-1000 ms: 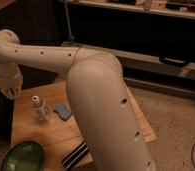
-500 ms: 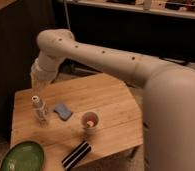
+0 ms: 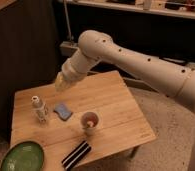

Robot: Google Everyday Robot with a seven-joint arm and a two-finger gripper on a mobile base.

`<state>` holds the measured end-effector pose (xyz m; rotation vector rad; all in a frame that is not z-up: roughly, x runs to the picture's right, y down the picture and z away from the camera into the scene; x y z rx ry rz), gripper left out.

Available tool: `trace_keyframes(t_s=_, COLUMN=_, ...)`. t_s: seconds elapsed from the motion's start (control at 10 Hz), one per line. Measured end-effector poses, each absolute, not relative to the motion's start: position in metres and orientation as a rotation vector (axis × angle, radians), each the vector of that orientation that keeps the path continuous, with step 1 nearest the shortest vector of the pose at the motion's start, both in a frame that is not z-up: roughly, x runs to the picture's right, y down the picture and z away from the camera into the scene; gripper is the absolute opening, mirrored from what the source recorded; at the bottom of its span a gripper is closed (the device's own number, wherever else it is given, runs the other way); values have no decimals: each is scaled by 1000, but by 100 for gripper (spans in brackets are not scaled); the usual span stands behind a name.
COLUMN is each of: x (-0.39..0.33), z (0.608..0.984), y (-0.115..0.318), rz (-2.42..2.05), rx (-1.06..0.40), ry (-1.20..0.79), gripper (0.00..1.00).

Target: Knock the bottle over

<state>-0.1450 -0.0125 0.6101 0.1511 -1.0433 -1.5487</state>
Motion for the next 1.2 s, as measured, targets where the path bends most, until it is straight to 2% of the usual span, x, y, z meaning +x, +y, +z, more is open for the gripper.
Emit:
trace_keyframes(t_s=0.5, x=-173, z=635, y=-27, rz=-1653, rx=105, ry=-988, gripper=0)
trace_keyframes(t_s=0.9, x=-264, z=682, y=-48, rz=-1669, rx=132, ry=-940, gripper=0)
trace_keyframes(t_s=1.2, x=-318, z=728, y=-40, rz=-1642, rx=140, ry=-919, gripper=0)
